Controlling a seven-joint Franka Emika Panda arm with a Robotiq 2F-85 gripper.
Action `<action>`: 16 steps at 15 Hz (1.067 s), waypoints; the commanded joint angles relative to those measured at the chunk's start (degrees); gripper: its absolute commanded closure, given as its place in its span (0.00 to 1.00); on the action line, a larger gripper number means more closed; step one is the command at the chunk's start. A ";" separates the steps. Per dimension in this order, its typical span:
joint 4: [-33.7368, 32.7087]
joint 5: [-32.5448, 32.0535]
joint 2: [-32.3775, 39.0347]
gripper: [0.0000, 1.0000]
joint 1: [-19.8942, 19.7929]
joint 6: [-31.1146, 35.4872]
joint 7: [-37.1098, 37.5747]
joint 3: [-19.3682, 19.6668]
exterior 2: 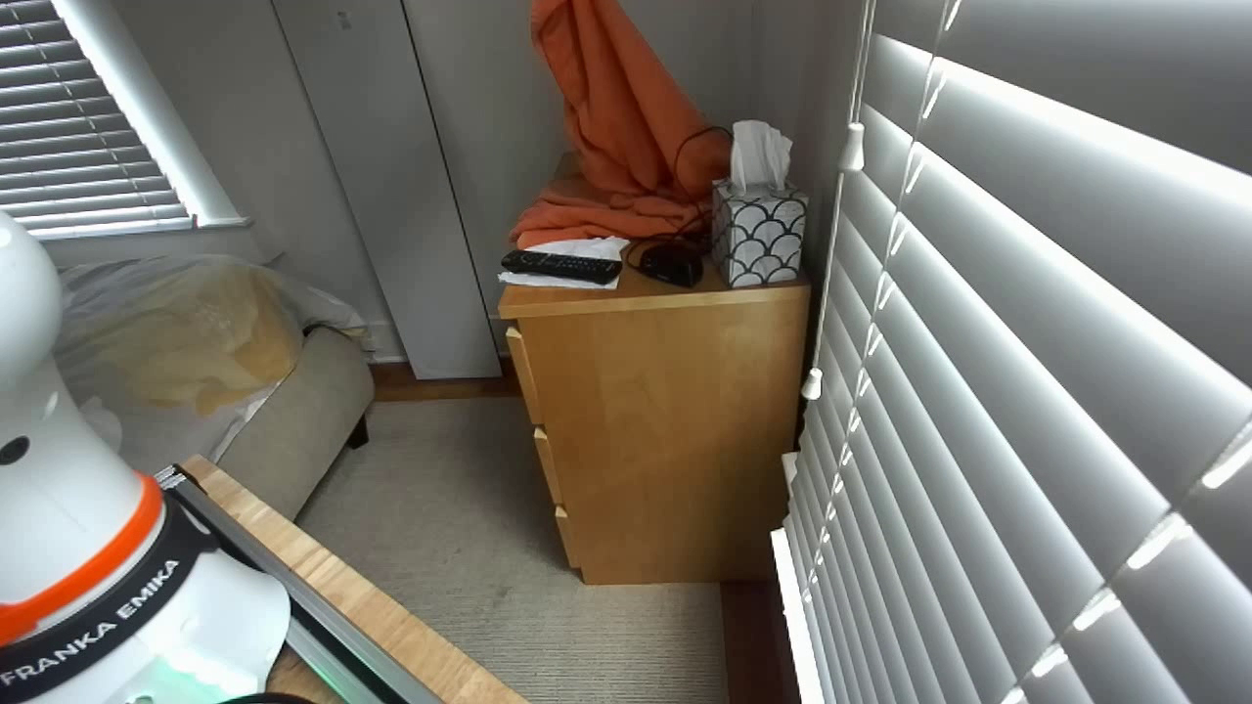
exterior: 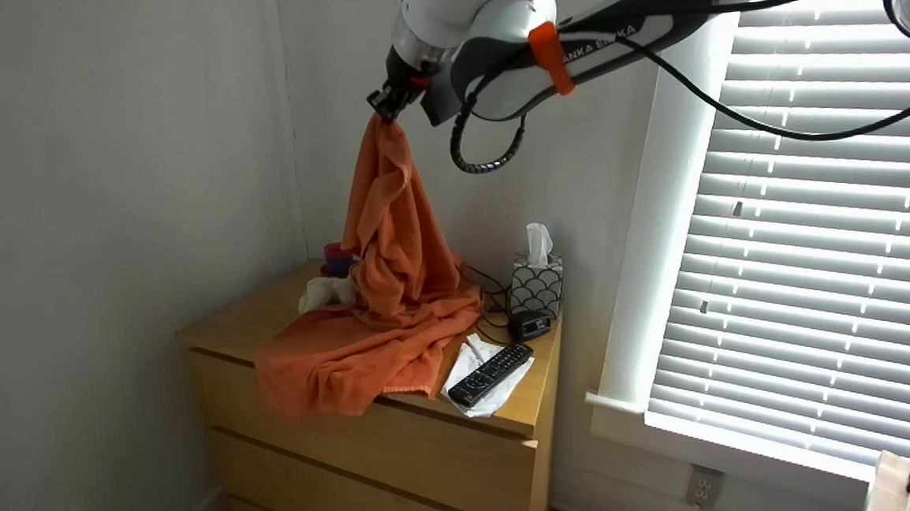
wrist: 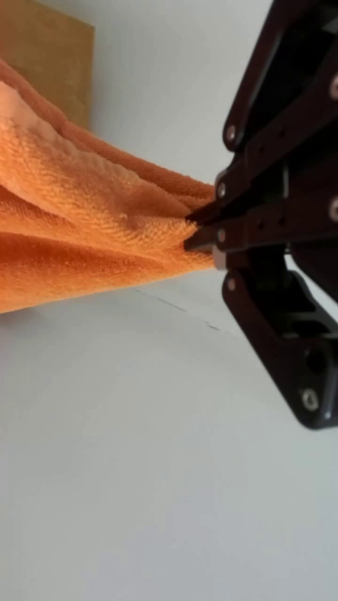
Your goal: Move the orange towel forwards
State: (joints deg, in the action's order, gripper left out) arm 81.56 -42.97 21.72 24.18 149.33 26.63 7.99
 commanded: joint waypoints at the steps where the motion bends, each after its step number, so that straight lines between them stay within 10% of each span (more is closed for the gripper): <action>1: -10.26 -0.79 1.10 0.99 2.40 -0.64 -4.55 -1.79; 16: -40.28 6.93 8.07 0.99 5.59 3.60 -9.38 -9.52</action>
State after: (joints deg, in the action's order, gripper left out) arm 47.76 -39.74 25.85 30.25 149.60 18.93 1.03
